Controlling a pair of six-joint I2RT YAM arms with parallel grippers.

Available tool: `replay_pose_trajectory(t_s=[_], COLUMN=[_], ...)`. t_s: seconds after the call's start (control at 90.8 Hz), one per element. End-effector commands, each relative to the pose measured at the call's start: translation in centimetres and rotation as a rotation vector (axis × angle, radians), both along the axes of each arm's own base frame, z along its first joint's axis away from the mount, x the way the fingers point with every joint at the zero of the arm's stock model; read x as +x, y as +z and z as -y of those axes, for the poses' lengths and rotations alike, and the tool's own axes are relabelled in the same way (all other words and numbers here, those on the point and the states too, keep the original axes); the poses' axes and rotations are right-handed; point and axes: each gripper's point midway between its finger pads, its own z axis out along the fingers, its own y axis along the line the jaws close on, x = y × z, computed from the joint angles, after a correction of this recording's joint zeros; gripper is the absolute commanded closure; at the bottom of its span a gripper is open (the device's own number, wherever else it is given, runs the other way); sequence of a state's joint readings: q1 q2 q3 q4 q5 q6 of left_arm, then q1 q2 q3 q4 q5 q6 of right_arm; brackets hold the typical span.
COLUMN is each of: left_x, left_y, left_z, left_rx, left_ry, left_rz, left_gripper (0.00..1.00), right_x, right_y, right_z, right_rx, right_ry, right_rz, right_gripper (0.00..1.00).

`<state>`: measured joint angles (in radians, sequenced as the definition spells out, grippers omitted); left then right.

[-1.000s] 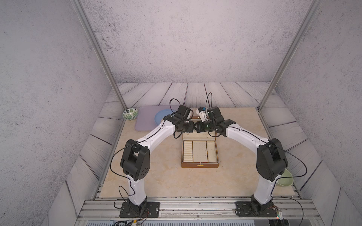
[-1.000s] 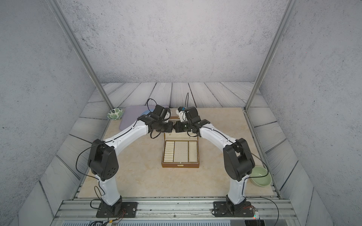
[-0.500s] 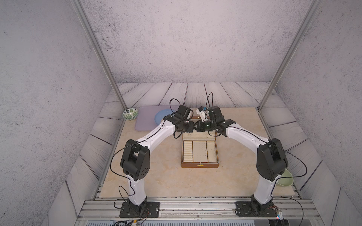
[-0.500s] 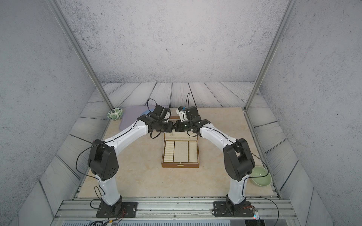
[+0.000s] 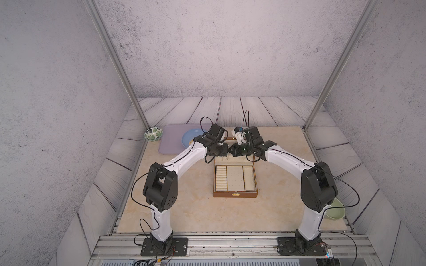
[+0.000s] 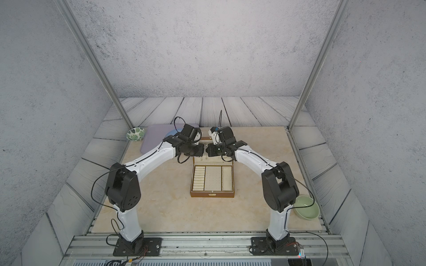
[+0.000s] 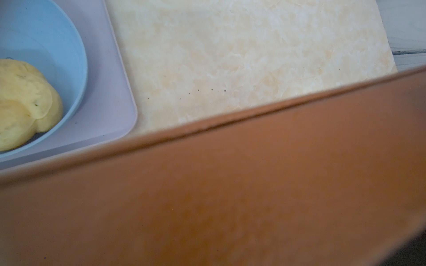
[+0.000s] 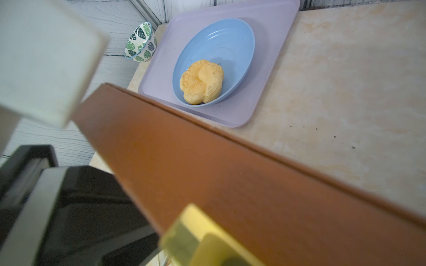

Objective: Put jewelry chain into jewelry box
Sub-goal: Hang the necklace on the jewelry box clasp.

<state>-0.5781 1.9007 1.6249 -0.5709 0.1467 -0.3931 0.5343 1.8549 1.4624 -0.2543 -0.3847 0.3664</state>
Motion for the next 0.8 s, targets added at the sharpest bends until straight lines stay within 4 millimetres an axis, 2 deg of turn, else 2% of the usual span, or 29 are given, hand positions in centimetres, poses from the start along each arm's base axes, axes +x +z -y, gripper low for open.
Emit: replay_pose_trajectory(t_s=[0.0, 0.099, 0.132, 0.176, 0.297, 0.484, 0.705, 0.793], left_x=[0.3, 0.3, 0.3, 0.3, 0.1, -0.6, -2.4, -3.3], left_y=[-0.9, -0.6, -0.4, -0.2, 0.9, 3.1, 6.0, 6.7], left_z=[-0.3, -0.1, -0.1, -0.1, -0.4, -1.3, -4.0, -5.2], left_rx=[0.006, -0.001, -0.003, -0.005, -0.013, -0.027, -0.047, -0.062], left_ry=[0.004, 0.0, 0.0, 0.0, 0.002, 0.017, 0.069, 0.094], left_rz=[-0.014, -0.01, -0.008, -0.004, 0.012, 0.039, 0.074, 0.093], left_gripper=[1.0, 0.87, 0.81, 0.78, 0.77, 0.75, 0.74, 0.73], right_x=[0.2, 0.2, 0.2, 0.2, 0.0, -1.1, -3.3, -3.7], right_y=[-1.2, -1.1, -0.9, -0.6, 0.6, 2.9, 5.6, 7.4], right_z=[0.6, 0.7, 0.7, 0.9, 1.1, 1.8, 3.1, 3.6], right_rx=[-0.043, -0.048, -0.049, -0.048, -0.038, -0.031, -0.053, -0.077], right_ry=[-0.01, -0.011, -0.013, -0.018, -0.023, -0.015, 0.013, 0.028], right_rz=[-0.002, 0.002, 0.006, 0.013, 0.036, 0.074, 0.131, 0.209], right_gripper=[0.89, 0.86, 0.8, 0.74, 0.66, 0.64, 0.63, 0.62])
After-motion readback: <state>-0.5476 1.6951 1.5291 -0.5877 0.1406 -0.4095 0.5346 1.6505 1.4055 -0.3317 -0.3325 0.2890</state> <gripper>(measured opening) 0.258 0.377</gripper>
